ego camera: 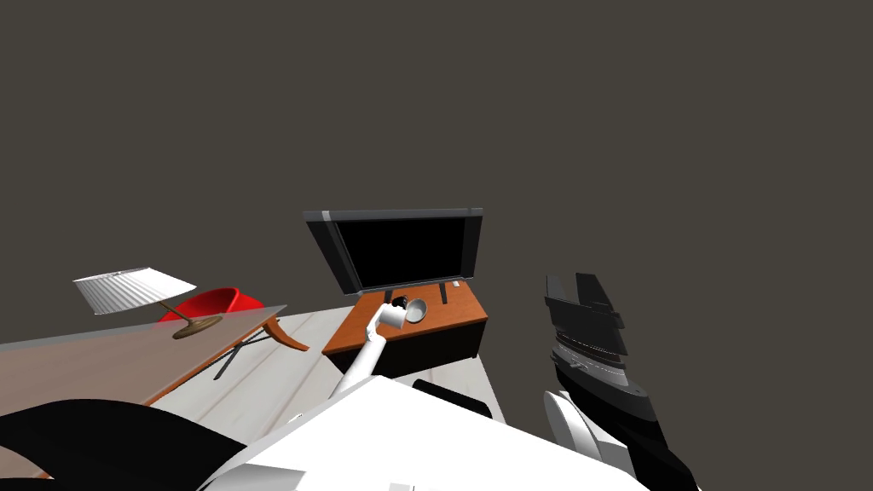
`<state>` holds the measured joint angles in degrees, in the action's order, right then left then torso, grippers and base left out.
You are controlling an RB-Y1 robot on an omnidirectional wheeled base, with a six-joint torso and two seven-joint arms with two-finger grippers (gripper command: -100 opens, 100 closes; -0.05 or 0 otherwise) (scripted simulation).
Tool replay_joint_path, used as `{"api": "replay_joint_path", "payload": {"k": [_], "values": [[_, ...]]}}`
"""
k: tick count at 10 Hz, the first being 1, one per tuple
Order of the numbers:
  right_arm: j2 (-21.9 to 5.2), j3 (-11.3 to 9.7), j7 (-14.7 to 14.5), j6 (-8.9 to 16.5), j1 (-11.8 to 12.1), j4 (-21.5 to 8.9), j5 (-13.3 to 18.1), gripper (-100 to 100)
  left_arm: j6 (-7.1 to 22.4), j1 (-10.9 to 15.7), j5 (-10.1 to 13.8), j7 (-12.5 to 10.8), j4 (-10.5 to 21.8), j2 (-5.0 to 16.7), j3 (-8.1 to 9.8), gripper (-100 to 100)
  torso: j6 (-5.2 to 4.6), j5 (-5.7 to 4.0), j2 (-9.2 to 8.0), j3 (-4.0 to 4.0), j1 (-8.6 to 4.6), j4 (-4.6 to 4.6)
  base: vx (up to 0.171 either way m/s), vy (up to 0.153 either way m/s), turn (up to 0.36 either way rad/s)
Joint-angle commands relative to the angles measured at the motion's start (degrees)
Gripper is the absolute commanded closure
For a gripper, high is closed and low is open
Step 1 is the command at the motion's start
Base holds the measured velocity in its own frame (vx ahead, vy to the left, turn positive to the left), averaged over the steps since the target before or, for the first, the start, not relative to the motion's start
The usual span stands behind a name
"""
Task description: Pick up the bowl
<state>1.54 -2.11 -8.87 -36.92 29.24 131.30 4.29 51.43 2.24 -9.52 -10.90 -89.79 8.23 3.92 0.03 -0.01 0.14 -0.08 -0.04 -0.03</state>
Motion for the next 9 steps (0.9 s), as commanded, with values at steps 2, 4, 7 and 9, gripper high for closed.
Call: {"api": "replay_joint_path", "payload": {"k": [2, 4, 7, 9], "values": [[0.00, 0.00, 0.00, 0.00, 0.00, 0.00, 0.00, 0, 3.60, 0.87, -0.02, -0.03, 2.38, -0.45, -0.04, -100, 0.01, 0.00, -0.01, 0.00, 0.02, 0.00, 0.037, -0.009, 0.008], [0.00, 0.00, 0.00, 0.00, 0.00, 0.00, 0.00, 0, 5.45, 1.47, -0.23, -0.13, 4.18, -1.00, -0.11, -100, 0.01, 0.00, 0.08, -0.04, 0.03, -0.02, 0.057, -0.009, 0.010], [0.00, 0.00, 0.00, 0.00, 0.00, 0.00, 0.00, 0, 10.00, 2.60, -0.71, -0.37, 8.95, -3.13, -0.26, -100, 0.01, 0.01, 0.13, -0.08, 0.07, -0.03, 0.070, 0.001, 0.009], [0.00, 0.00, 0.00, 0.00, 0.01, 0.00, 0.00, 0, 12.12, 2.80, -0.89, -0.48, 11.47, -5.01, -0.30, -100, 0.01, 0.01, 0.17, -0.10, 0.07, -0.04, 0.086, 0.001, 0.001]]}}
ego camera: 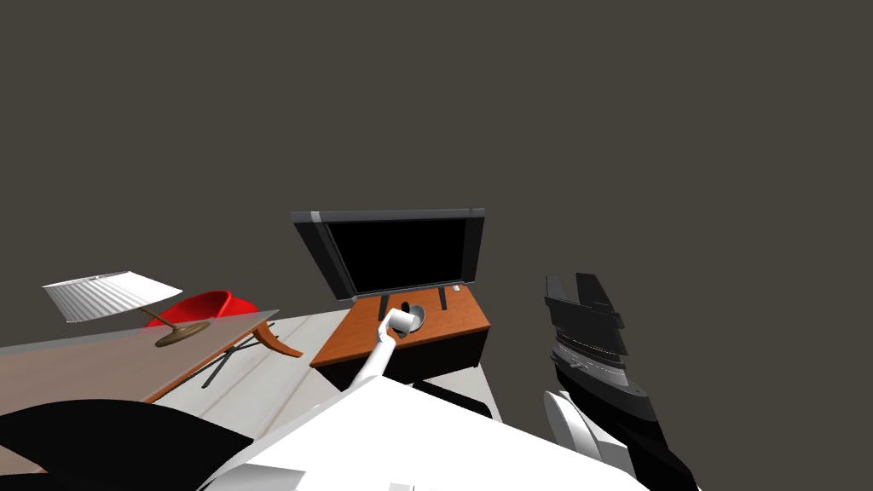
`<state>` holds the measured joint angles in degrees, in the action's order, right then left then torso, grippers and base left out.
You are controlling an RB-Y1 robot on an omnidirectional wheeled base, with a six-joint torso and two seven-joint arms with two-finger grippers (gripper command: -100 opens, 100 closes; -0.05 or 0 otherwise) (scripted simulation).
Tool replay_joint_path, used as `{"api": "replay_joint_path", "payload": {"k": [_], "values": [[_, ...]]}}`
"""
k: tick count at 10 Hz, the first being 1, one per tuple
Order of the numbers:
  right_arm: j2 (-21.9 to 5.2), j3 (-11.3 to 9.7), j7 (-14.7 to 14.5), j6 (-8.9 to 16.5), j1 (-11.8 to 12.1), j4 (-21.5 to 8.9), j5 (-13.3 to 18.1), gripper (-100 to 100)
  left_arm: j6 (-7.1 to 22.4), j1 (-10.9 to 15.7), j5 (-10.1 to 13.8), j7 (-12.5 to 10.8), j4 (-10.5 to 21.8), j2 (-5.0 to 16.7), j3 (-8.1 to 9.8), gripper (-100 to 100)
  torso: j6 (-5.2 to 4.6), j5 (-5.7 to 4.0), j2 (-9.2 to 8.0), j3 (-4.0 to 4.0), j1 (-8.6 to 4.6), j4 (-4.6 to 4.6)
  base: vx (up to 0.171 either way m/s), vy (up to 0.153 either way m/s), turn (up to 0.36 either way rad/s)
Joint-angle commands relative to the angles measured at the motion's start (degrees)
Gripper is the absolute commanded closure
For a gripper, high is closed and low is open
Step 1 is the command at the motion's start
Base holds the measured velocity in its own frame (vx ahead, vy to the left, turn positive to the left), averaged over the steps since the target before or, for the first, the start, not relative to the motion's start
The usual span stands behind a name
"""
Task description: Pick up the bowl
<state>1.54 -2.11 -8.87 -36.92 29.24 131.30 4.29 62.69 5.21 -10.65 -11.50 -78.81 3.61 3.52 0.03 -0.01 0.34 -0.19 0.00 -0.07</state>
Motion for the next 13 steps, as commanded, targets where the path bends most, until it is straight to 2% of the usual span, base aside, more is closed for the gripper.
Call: {"api": "replay_joint_path", "payload": {"k": [1, 2, 4, 5, 6, 9, 10, 11, 12, 13], "values": [[0.00, 0.00, 0.00, 0.00, 0.00, 0.00, 0.00, 0, 1.63, -0.29, 0.20, 0.08, 1.53, -1.38, 0.08, -100, 0.00, 0.00, 0.00, 0.00, 0.00, 0.00, 0.099, 0.010, -0.005], [0.00, 0.00, 0.00, 0.00, 0.00, 0.00, 0.00, 0, 2.54, -0.92, 0.22, 0.05, 3.08, -2.86, 0.07, -100, 0.01, 0.00, 0.02, -0.01, 0.05, -0.01, 0.067, 0.005, 0.015], [0.00, 0.00, 0.00, 0.00, -0.01, 0.00, 0.00, 0, 2.89, -1.39, 0.48, 0.44, 1.81, -2.50, 0.09, -100, 0.01, -0.01, -0.26, 0.14, -0.02, 0.05, 0.003, -0.007, 0.019], [0.00, 0.00, 0.00, 0.00, -0.01, 0.00, 0.00, 0, 2.83, -1.34, 0.47, 0.39, 2.04, -2.55, 0.10, 0, 0.01, -0.01, -0.33, 0.18, 0.01, 0.07, 0.000, 0.000, 0.000], [0.00, 0.00, 0.00, 0.00, -0.01, 0.00, 0.00, 0, 1.14, -1.36, 0.58, 0.43, 3.68, -2.38, 0.22, -100, 0.01, -0.01, -0.35, 0.20, 0.02, 0.08, 0.008, -0.010, 0.029], [0.00, 0.00, 0.00, 0.00, -0.01, 0.00, 0.00, 0, -2.26, -1.40, 0.79, 0.51, 7.01, -2.04, 0.48, -100, 0.02, -0.01, -0.33, 0.19, -0.01, 0.07, 0.010, -0.013, 0.037], [0.00, 0.00, 0.00, 0.00, -0.01, 0.00, 0.00, 0, -2.83, -1.41, 0.83, 0.52, 7.56, -1.99, 0.52, -100, 0.01, -0.01, -0.33, 0.19, -0.01, 0.07, 0.009, -0.012, 0.034], [0.00, 0.00, 0.00, 0.00, -0.01, 0.00, 0.00, 0, -2.18, -1.49, 0.81, 0.55, 6.90, -2.04, 0.47, -100, 0.01, -0.01, -0.33, 0.19, -0.01, 0.07, 0.003, -0.005, 0.010], [0.00, 0.00, 0.00, 0.00, -0.01, 0.00, 0.00, 0, -2.37, -1.49, 0.81, 0.55, 7.01, -2.04, 0.48, 100, 0.01, -0.01, -0.35, 0.20, 0.01, 0.08, 0.000, 0.000, 0.000], [0.00, 0.00, 0.00, 0.00, -0.01, 0.00, 0.00, 0, -2.35, -1.48, 0.81, 0.55, 6.99, -2.04, 0.48, 100, 0.01, -0.01, -0.36, 0.20, 0.02, 0.08, 0.000, 0.000, 0.000]]}}
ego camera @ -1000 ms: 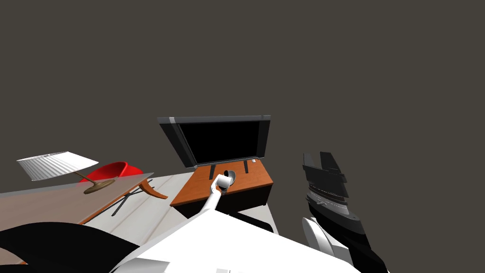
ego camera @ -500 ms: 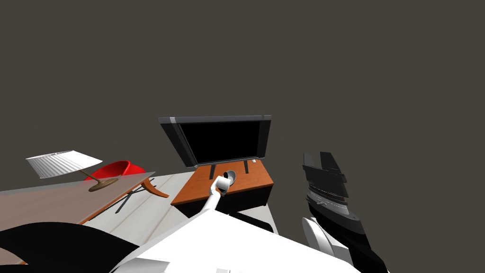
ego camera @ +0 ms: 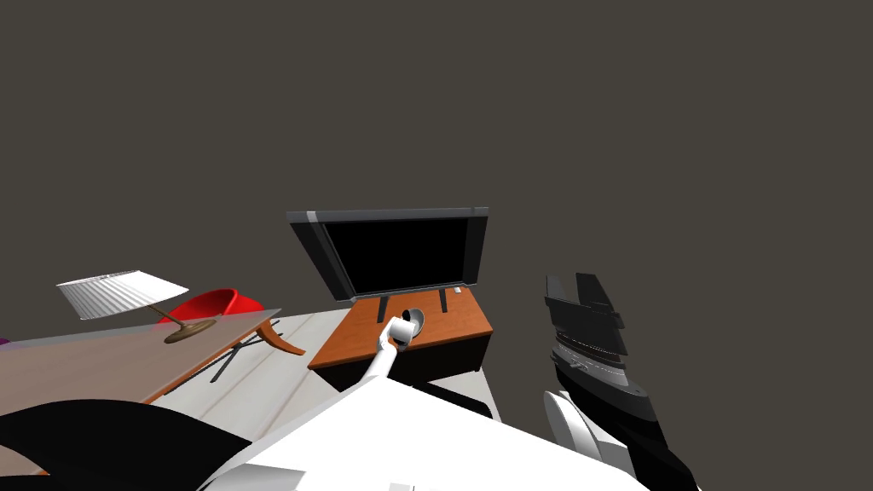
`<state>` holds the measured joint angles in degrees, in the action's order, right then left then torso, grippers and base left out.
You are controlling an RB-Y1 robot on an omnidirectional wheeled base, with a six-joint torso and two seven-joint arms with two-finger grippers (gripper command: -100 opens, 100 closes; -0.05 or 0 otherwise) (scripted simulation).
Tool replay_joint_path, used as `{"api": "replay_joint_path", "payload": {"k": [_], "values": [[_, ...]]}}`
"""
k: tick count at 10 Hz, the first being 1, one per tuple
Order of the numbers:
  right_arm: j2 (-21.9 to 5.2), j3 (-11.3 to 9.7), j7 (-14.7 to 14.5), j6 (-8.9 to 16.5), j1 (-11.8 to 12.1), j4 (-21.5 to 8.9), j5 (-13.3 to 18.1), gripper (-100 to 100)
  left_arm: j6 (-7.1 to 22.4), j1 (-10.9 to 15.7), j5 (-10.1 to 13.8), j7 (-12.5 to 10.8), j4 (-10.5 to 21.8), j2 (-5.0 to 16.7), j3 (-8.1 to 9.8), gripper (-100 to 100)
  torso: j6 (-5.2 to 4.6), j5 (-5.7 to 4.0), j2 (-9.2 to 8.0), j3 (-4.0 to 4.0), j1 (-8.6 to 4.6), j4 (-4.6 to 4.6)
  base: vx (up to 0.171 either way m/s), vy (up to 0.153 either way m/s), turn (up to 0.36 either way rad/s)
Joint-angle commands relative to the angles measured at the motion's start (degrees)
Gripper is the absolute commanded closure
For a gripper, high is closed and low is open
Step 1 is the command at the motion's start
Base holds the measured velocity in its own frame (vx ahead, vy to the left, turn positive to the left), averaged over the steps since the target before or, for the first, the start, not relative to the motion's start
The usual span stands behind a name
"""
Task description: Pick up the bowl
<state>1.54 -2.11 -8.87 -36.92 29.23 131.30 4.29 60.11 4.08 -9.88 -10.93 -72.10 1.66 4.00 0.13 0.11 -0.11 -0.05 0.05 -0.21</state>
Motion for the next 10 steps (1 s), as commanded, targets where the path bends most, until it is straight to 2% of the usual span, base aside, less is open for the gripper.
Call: {"api": "replay_joint_path", "payload": {"k": [1, 3, 4, 5, 8, 9, 10], "values": [[0.00, 0.00, 0.00, 0.00, 0.00, 0.00, 0.00, 0, 0.00, 0.00, 0.00, 0.00, 0.00, 0.00, 0.00, 100, 0.00, 0.00, 0.00, 0.00, 0.00, 0.00, 0.000, 0.000, 0.000], [0.00, 0.00, 0.00, 0.00, 0.00, 0.00, 0.00, 0, 0.03, -0.04, 0.00, 0.02, 0.03, -0.01, -0.01, 100, 0.00, 0.01, 0.06, -0.02, 0.06, 0.01, 0.000, 0.000, 0.000], [0.00, 0.00, 0.00, 0.00, 0.00, 0.00, 0.00, 0, 0.02, -0.05, -0.01, 0.03, 0.04, -0.01, -0.02, 0, 0.00, 0.01, 0.07, -0.03, 0.06, 0.02, 0.000, 0.000, 0.000], [0.00, 0.00, 0.00, 0.00, 0.00, 0.00, 0.00, 0, 2.02, -0.25, -0.08, -0.10, -1.36, -0.26, -0.12, 100, 0.00, 0.01, 0.07, -0.02, 0.07, 0.02, -0.005, 0.014, -0.061], [0.00, 0.00, 0.00, 0.00, 0.00, 0.00, 0.00, 0, 4.85, -0.22, -0.26, -0.16, -4.14, -0.54, -0.33, 100, 0.00, 0.01, 0.00, 0.02, 0.08, 0.05, -0.010, 0.012, -0.036], [0.00, 0.00, 0.00, 0.00, 0.00, 0.00, 0.00, 0, 4.24, -0.32, -0.30, -0.14, -3.73, -0.56, -0.34, 100, -0.01, 0.00, 0.00, 0.03, 0.08, 0.06, -0.004, 0.005, -0.012], [0.00, 0.00, 0.00, 0.00, 0.00, 0.00, 0.00, 0, 4.49, -0.27, -0.31, -0.16, -3.87, -0.58, -0.36, 0, 0.02, 0.01, 0.01, 0.01, 0.07, 0.04, 0.000, 0.000, 0.000]]}}
